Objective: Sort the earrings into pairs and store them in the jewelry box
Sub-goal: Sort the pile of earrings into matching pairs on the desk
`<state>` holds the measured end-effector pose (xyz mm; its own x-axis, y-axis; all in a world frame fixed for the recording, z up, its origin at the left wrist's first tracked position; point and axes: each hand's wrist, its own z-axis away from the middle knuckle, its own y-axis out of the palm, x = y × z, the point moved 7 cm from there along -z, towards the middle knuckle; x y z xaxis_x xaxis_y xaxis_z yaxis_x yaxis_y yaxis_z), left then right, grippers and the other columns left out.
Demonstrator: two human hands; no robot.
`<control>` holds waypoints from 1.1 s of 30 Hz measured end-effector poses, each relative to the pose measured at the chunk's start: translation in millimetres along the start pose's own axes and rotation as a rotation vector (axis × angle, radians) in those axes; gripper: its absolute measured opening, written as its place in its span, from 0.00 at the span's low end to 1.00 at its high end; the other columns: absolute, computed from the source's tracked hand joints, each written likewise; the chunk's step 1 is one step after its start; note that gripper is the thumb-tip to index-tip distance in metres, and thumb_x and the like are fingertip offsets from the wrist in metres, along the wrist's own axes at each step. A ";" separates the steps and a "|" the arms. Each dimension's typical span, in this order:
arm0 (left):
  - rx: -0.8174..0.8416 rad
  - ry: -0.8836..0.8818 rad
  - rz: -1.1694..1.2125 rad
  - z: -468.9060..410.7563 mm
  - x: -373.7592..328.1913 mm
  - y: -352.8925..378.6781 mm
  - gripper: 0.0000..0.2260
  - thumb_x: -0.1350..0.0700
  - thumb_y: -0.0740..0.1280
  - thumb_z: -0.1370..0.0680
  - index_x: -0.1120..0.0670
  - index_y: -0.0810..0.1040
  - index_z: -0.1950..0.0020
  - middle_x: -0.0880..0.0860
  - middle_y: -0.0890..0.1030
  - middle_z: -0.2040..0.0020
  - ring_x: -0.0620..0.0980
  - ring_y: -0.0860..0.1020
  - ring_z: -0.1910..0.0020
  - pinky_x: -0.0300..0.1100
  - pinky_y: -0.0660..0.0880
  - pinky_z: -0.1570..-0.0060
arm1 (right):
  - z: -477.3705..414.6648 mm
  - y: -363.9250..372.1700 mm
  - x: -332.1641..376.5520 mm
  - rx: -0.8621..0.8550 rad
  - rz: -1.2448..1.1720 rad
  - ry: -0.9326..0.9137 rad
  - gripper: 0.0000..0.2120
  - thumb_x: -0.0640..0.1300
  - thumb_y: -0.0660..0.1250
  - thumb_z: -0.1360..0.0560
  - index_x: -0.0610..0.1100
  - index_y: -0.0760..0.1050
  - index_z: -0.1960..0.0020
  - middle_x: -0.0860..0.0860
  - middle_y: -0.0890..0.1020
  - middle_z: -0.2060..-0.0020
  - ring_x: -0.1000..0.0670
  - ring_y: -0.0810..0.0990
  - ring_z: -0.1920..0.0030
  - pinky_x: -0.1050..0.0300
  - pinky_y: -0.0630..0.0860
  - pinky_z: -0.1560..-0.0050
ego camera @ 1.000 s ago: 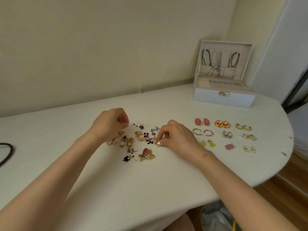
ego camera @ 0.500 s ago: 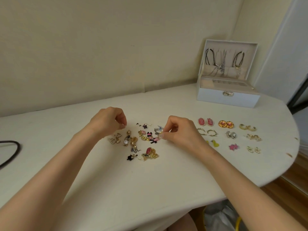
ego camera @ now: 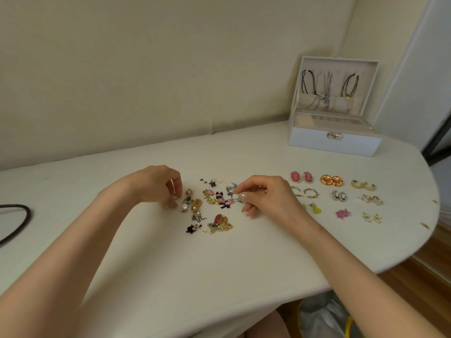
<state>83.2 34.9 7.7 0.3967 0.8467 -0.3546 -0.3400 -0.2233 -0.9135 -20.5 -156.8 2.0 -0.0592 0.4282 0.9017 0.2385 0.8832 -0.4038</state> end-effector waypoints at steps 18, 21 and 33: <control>0.074 0.378 0.032 18.3 -78.8 34.4 0.08 0.52 0.72 0.29 0.50 0.78 0.53 0.44 0.75 0.60 0.41 0.71 0.63 0.34 0.68 0.62 | 5.3 17.5 -6.7 0.125 0.089 0.002 0.09 0.33 0.72 0.32 0.47 0.82 0.63 0.55 0.78 0.74 0.59 0.73 0.72 0.69 0.69 0.69; 0.072 0.363 -0.012 14.5 -77.3 39.4 0.07 0.52 0.72 0.29 0.48 0.74 0.59 0.43 0.73 0.66 0.39 0.70 0.67 0.30 0.65 0.68 | 4.2 23.3 -5.3 0.137 0.160 -0.018 0.07 0.36 0.74 0.34 0.48 0.82 0.61 0.53 0.78 0.71 0.59 0.71 0.71 0.67 0.69 0.65; 0.087 0.322 0.087 12.1 -63.7 32.5 0.08 0.58 0.74 0.30 0.54 0.75 0.57 0.46 0.77 0.63 0.43 0.74 0.65 0.29 0.68 0.67 | -0.6 44.1 6.3 0.220 0.348 -0.073 0.05 0.43 0.75 0.34 0.48 0.82 0.59 0.55 0.71 0.74 0.57 0.68 0.69 0.60 0.64 0.65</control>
<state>36.6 -20.4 3.0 0.6073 0.6271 -0.4878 -0.4504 -0.2340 -0.8616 -9.8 -115.2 -10.1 -0.0824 0.7137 0.6956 0.0445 0.6999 -0.7128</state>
